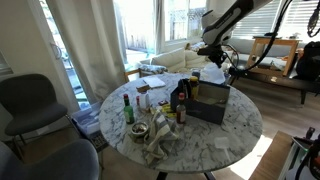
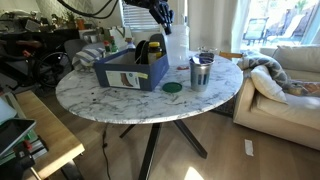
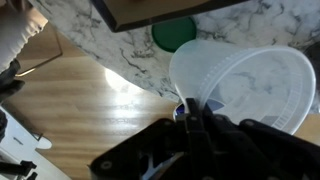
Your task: Pour the car out of the clear cup and into the box
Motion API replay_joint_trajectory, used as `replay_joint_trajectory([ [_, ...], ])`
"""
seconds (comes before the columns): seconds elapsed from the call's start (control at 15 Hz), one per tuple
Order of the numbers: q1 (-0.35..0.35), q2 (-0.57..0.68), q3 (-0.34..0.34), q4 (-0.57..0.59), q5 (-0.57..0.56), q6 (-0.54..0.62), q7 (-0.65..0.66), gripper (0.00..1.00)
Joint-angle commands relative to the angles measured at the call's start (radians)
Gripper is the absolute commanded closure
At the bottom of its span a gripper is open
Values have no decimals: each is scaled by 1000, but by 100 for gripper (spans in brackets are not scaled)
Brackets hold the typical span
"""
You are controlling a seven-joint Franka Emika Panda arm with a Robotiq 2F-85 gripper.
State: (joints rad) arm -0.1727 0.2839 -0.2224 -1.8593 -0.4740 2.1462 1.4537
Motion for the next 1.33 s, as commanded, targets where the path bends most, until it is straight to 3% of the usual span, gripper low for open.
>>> replay_joint_trajectory([
  [0.0,16,50,-34,58,59,13,146,99],
  [0.13,17,70,-41,78,84,16,230,99],
  [0.27,10,83,-36,95,122,-22,224,99],
  [0.33,18,57,-40,69,88,-3,193,95],
  [0.47,18,69,-42,78,101,-3,203,99],
  [0.8,10,67,-36,51,239,167,338,99],
  [1.27,21,93,-60,0,251,278,465,99],
])
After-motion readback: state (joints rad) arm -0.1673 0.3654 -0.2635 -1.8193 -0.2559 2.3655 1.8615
